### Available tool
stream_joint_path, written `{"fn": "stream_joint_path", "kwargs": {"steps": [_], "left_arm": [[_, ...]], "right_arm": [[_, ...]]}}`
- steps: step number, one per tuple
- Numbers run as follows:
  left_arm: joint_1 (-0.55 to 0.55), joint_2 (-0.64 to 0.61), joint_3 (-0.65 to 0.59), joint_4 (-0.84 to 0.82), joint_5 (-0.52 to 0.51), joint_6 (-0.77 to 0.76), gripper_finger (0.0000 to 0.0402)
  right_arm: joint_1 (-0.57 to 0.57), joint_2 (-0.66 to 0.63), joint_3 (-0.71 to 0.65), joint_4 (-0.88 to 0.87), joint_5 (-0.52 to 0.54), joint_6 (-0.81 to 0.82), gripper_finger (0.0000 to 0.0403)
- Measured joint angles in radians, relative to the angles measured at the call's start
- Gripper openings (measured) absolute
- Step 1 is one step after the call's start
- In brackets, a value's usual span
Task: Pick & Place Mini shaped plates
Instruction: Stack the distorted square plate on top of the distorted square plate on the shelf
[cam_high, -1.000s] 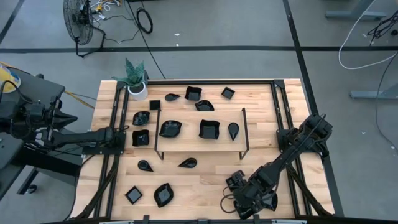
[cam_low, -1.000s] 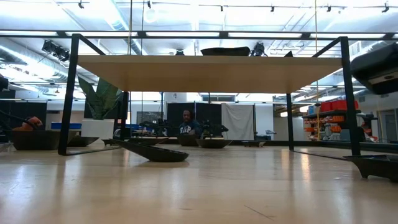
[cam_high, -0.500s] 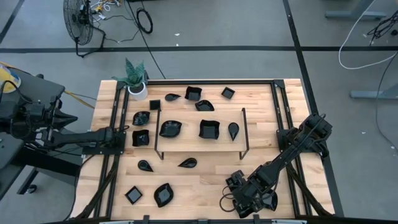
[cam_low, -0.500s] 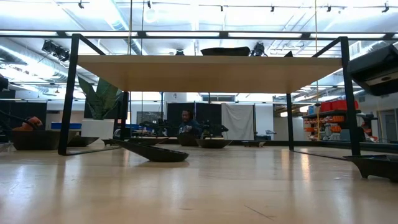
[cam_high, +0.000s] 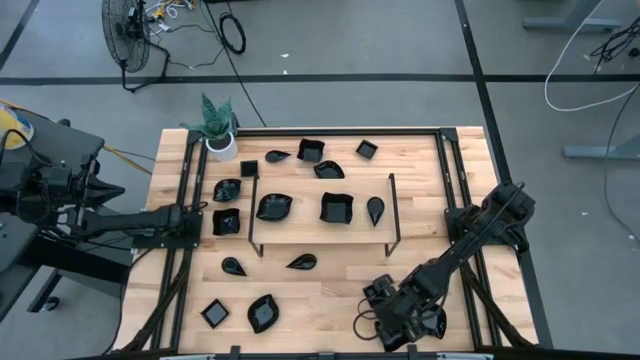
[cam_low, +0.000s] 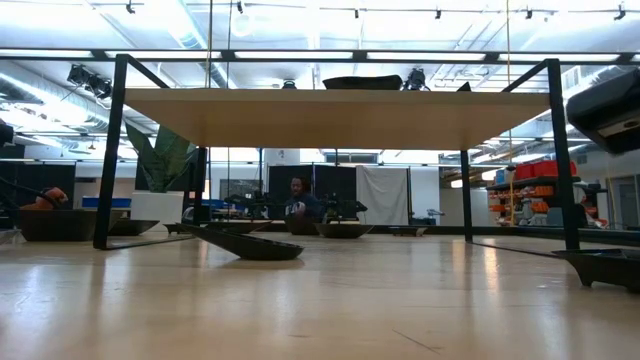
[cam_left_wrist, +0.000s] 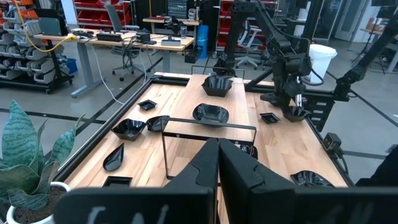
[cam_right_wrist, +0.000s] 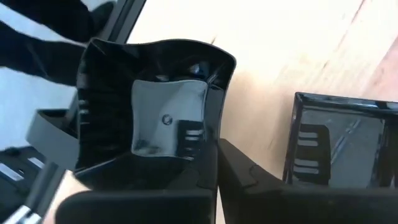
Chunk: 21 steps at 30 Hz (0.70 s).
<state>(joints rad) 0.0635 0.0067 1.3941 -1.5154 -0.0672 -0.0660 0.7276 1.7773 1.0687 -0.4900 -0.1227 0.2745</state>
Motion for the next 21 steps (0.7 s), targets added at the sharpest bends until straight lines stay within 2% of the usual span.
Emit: {"fn": "stream_joint_path", "kwargs": {"steps": [7, 14, 21], "left_arm": [[0.000, 0.000, 0.000, 0.000, 0.000, 0.000, 0.0018], [0.000, 0.000, 0.000, 0.000, 0.000, 0.000, 0.0018], [0.000, 0.000, 0.000, 0.000, 0.000, 0.000, 0.0018]], "right_arm": [[-0.037, -0.069, 0.038, -0.031, 0.021, 0.118, 0.0001], [-0.100, -0.177, 0.140, -0.141, 0.171, 0.267, 0.0001], [-0.214, -0.299, 0.257, -0.203, 0.241, 0.331, 0.0000]]}}
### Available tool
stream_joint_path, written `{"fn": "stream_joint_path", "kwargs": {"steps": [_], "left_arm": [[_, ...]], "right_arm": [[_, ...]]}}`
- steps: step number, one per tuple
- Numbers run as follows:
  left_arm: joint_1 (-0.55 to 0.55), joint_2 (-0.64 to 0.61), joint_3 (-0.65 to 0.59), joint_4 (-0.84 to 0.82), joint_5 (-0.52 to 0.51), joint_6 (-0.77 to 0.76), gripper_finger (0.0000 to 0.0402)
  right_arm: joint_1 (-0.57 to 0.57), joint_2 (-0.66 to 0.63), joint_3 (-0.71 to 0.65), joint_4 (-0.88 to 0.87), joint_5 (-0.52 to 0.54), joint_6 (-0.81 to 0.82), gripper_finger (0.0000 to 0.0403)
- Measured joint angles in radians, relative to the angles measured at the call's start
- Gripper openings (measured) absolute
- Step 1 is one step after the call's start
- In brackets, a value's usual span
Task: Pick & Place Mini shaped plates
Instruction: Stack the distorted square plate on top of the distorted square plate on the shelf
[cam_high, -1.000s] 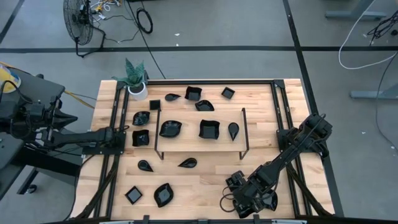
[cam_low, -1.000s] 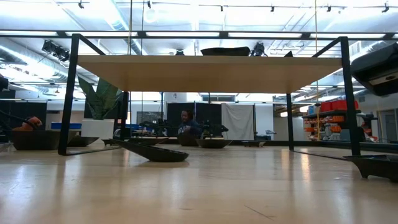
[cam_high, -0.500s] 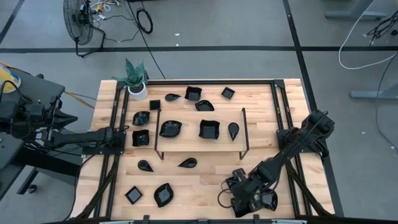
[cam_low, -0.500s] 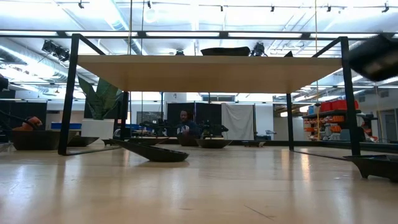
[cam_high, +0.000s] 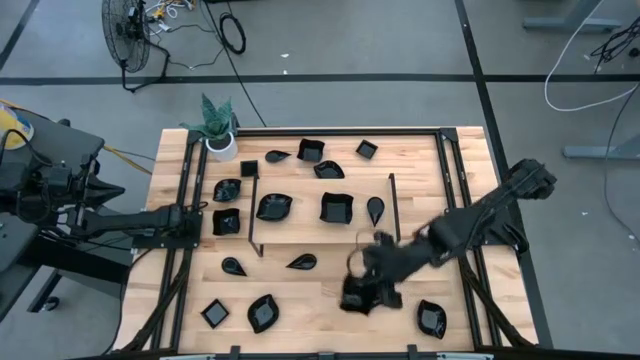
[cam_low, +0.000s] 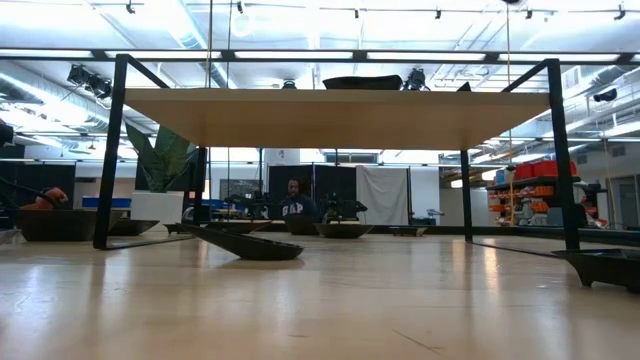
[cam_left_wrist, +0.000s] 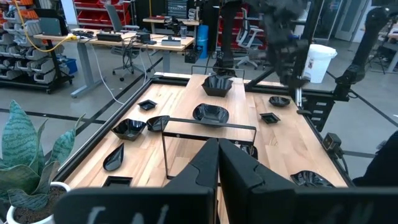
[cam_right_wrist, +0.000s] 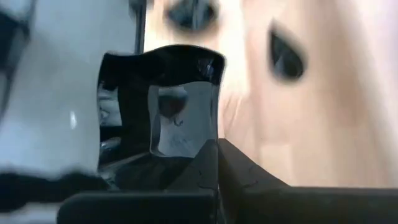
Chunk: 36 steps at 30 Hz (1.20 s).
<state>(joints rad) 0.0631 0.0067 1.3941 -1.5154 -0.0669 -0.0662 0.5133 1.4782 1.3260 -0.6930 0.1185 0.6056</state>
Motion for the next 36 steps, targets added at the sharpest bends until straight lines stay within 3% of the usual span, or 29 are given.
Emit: {"fn": "stream_joint_path", "kwargs": {"steps": [8, 18, 24, 29, 36], "left_arm": [[0.000, 0.000, 0.000, 0.000, 0.000, 0.000, 0.0018], [0.000, 0.000, 0.000, 0.000, 0.000, 0.000, 0.0018], [0.000, 0.000, 0.000, 0.000, 0.000, 0.000, 0.0018], [0.000, 0.000, 0.000, 0.000, 0.000, 0.000, 0.0018], [0.000, 0.000, 0.000, 0.000, 0.000, 0.000, 0.0018]], "right_arm": [[-0.194, -0.096, 0.072, -0.007, -0.004, 0.029, 0.0000], [-0.397, -0.119, 0.073, -0.014, -0.245, 0.021, 0.0002], [-0.485, -0.119, 0.073, -0.039, -0.250, 0.039, 0.0001], [-0.573, -0.119, 0.073, -0.087, -0.262, -0.096, 0.0001], [-0.735, -0.084, 0.084, -0.137, -0.422, -0.268, 0.0000]]}}
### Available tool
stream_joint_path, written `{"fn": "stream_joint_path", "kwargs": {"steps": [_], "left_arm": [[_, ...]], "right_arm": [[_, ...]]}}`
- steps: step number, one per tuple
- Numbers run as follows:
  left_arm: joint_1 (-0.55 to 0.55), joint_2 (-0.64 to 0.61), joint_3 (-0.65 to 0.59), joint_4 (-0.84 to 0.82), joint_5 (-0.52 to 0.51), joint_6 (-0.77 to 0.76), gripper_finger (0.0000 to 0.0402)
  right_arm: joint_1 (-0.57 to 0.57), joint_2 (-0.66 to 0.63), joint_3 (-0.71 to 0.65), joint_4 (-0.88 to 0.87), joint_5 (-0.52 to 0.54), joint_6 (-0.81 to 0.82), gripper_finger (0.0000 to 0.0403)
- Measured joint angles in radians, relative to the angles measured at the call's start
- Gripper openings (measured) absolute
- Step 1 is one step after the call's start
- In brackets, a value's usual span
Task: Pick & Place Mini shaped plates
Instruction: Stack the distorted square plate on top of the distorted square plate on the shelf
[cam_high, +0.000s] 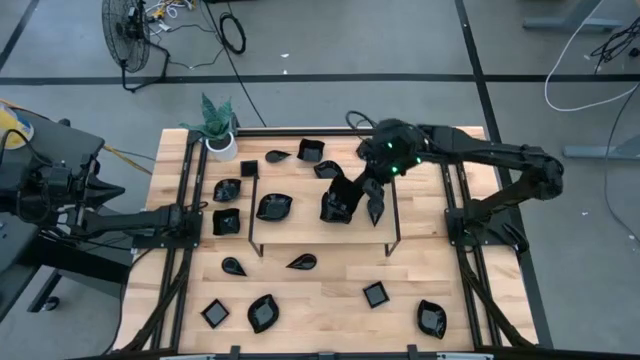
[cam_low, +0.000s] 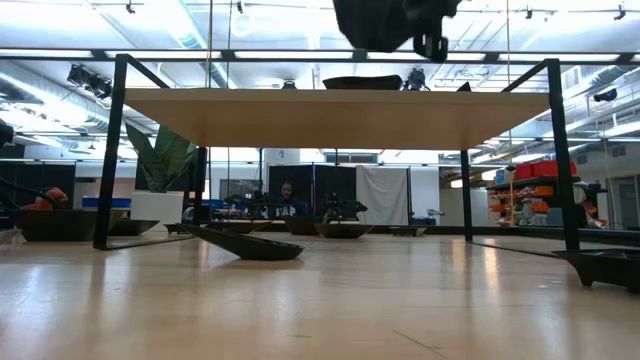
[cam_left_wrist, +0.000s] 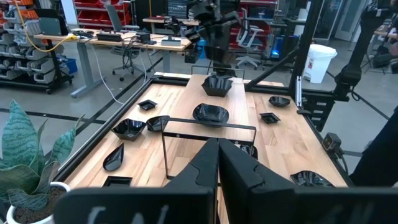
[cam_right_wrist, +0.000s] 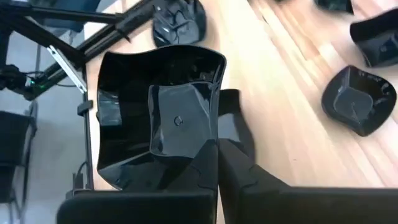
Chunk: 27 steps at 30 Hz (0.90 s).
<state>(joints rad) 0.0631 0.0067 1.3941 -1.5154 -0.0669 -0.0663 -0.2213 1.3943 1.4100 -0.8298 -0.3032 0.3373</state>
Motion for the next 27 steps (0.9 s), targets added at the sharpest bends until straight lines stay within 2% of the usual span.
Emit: {"fn": "stream_joint_path", "kwargs": {"steps": [8, 19, 27], "left_arm": [[0.000, 0.000, 0.000, 0.000, 0.000, 0.000, 0.0018], [0.000, 0.000, 0.000, 0.000, 0.000, 0.000, 0.0018], [0.000, 0.000, 0.000, 0.000, 0.000, 0.000, 0.0018]], "right_arm": [[-0.045, 0.149, 0.172, -0.202, -0.023, -0.181, 0.0000], [-0.044, 0.311, 0.352, -0.351, -0.079, -0.385, 0.0000], [-0.043, 0.379, 0.397, -0.394, -0.082, -0.441, 0.0000]]}}
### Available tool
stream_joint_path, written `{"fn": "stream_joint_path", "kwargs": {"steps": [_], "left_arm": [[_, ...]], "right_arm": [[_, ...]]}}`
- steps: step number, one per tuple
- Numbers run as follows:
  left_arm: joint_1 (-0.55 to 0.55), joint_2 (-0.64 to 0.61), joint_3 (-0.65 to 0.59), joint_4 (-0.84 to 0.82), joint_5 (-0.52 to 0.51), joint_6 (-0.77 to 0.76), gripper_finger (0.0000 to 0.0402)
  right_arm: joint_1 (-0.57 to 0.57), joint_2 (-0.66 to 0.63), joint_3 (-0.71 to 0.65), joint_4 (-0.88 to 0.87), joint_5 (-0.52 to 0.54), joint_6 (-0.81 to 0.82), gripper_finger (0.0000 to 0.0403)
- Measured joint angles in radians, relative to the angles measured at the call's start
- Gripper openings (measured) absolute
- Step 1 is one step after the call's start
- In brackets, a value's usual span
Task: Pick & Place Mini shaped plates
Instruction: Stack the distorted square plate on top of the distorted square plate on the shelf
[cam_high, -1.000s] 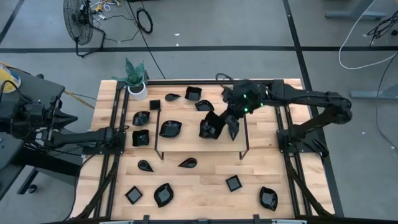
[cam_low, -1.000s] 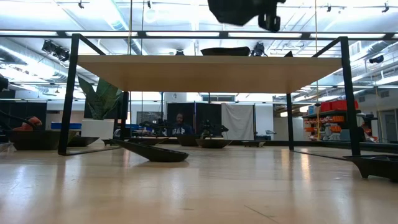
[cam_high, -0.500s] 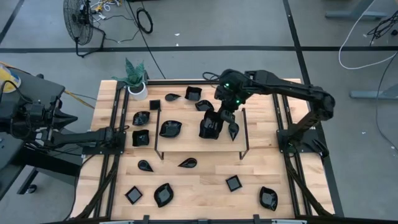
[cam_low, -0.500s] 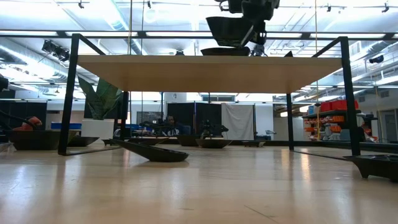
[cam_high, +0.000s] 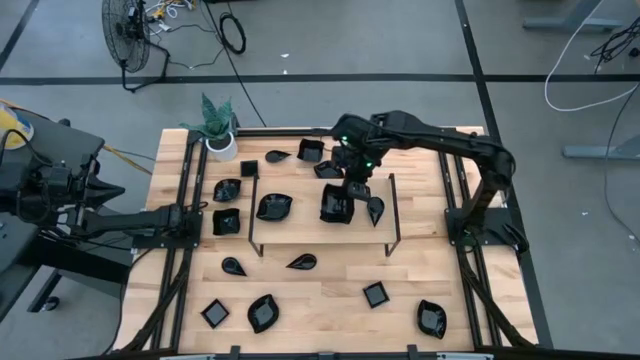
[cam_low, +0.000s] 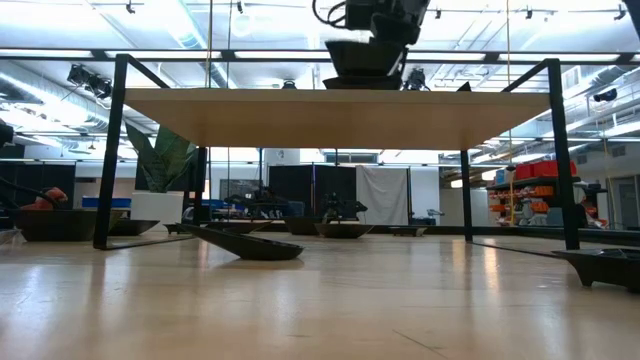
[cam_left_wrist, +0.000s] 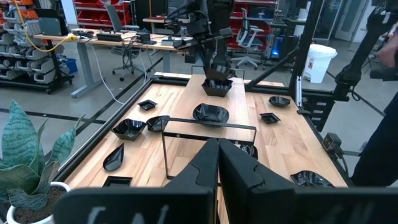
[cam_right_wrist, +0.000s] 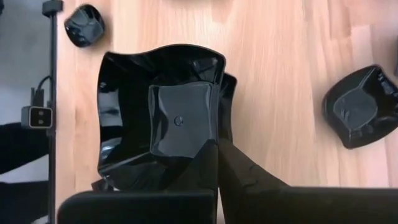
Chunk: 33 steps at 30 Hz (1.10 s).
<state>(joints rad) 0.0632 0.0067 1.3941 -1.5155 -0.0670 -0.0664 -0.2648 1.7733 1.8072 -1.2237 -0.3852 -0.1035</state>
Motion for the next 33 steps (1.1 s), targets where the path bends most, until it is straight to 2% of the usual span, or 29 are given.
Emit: {"fn": "stream_joint_path", "kwargs": {"steps": [23, 33], "left_arm": [[0.000, 0.000, 0.000, 0.000, 0.000, 0.000, 0.0018], [0.000, 0.000, 0.000, 0.000, 0.000, 0.000, 0.0018]], "right_arm": [[0.001, 0.007, -0.002, 0.013, -0.051, -0.010, 0.0002], [0.001, 0.007, -0.003, 0.007, -0.051, -0.010, 0.0063]]}}
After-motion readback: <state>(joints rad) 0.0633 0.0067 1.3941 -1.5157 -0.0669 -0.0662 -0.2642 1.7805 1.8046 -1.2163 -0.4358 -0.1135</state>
